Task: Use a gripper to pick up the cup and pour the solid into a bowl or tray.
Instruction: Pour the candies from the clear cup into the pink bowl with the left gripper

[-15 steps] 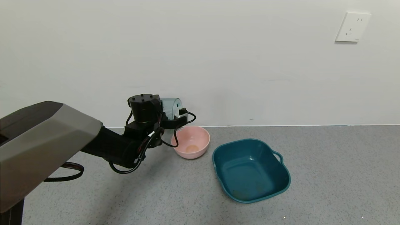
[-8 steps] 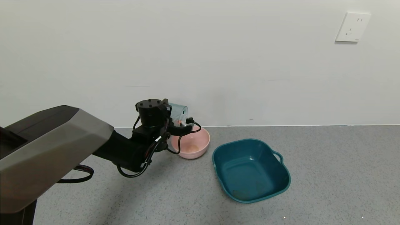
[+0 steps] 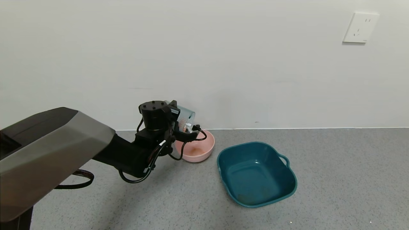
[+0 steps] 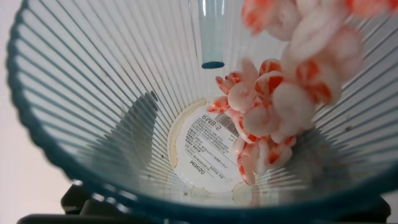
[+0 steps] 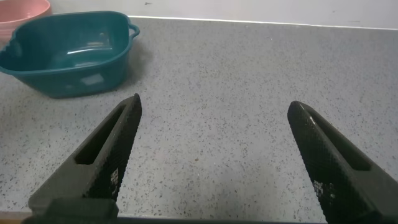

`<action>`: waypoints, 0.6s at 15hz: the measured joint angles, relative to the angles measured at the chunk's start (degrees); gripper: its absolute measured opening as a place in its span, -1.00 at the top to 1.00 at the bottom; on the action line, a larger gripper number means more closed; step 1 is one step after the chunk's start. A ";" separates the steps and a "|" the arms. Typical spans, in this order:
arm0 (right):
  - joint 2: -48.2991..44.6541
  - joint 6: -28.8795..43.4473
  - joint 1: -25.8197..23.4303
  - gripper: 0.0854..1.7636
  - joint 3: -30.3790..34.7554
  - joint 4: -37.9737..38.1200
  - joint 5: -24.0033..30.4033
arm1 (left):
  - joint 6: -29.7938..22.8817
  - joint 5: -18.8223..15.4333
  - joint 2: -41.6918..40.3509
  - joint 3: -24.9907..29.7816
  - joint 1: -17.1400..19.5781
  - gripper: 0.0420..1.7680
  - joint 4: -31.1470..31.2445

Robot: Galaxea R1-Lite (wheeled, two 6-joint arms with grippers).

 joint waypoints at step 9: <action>0.00 0.00 0.00 -0.94 0.00 0.00 0.05 | 9.98 -1.99 -3.66 4.89 -0.35 -0.44 -1.05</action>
